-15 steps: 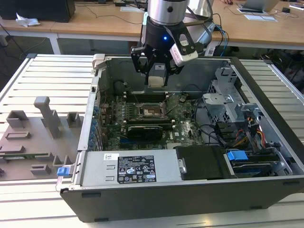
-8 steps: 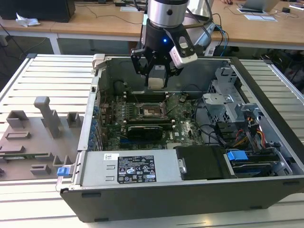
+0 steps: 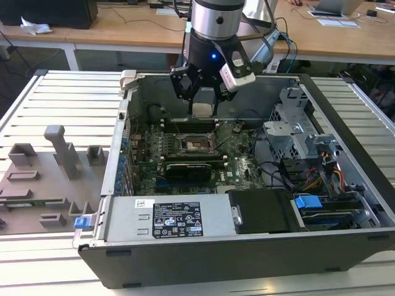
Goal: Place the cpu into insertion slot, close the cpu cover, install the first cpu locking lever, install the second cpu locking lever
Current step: 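Place the cpu into insertion slot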
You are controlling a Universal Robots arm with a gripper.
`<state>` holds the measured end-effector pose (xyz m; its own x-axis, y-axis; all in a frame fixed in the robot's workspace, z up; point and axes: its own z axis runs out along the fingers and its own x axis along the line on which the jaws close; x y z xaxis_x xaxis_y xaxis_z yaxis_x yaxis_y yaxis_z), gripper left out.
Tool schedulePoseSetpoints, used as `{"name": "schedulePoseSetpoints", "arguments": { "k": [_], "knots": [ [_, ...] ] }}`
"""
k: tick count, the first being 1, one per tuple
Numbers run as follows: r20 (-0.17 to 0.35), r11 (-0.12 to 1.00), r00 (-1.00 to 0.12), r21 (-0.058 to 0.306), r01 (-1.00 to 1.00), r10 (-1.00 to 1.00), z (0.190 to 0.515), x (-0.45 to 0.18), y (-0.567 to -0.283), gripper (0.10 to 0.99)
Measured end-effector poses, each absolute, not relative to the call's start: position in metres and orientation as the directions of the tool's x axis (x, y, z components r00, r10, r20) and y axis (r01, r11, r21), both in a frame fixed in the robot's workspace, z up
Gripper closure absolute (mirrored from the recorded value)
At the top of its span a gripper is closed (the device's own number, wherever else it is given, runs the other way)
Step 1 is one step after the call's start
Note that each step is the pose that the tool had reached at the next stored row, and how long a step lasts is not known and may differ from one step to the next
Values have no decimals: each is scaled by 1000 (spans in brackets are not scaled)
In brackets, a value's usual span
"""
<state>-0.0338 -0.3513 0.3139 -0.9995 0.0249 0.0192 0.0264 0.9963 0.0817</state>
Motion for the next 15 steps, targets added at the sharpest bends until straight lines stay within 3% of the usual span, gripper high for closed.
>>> {"name": "schedulePoseSetpoints", "arguments": {
  "k": [15],
  "knots": [
    [19,996,-1000,80,26,25,300,-34,-351,541]
  ]
}}
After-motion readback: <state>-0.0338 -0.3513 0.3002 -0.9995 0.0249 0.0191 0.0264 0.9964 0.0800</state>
